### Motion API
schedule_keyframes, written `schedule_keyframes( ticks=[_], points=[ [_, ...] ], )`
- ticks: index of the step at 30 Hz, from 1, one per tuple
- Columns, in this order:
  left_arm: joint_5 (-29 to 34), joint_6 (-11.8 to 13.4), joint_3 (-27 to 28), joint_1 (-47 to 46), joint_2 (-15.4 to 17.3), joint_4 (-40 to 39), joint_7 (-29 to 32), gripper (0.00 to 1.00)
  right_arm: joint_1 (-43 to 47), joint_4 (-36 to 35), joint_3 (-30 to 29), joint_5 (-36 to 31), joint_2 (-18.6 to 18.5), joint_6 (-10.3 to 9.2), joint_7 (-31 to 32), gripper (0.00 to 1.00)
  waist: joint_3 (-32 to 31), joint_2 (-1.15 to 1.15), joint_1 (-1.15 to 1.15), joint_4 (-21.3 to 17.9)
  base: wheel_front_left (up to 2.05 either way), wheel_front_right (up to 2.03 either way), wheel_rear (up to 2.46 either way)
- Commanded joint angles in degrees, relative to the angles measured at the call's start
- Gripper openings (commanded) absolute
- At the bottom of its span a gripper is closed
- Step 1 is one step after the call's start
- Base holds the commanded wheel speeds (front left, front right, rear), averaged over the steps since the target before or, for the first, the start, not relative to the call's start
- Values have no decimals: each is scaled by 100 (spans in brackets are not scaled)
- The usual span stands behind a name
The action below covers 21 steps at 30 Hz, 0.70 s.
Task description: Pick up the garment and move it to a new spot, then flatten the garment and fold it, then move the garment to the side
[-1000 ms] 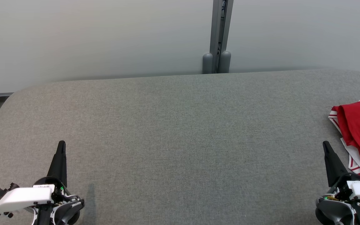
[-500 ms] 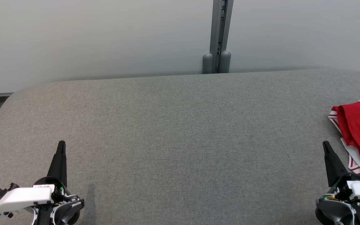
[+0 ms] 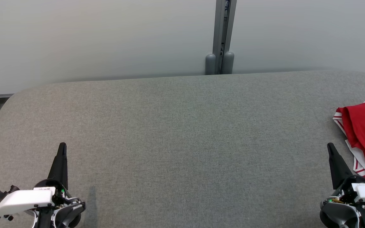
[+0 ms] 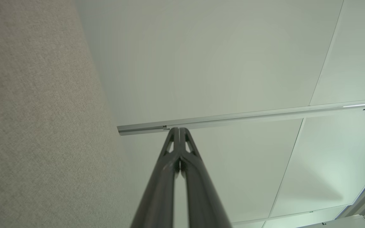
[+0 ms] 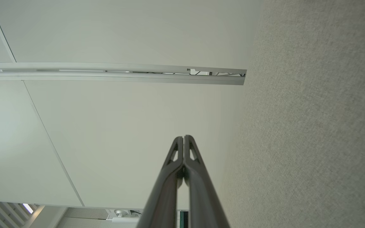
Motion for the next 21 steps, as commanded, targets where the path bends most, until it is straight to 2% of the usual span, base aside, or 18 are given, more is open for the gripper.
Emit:
schedule_keyframes(
  ticks=[1, 21],
  points=[
    [11, -20, 25, -82, 11, 3, 17, 0, -51, 14, -12, -6, -27, 4, 12, 0, 0, 0, 0, 0, 0, 0, 0],
    [13, -20, 26, -83, 10, 3, 19, 0, -51, 14, -13, -7, -26, 4, 13, 0, 0, 0, 0, 0, 0, 0, 0]
  ],
)
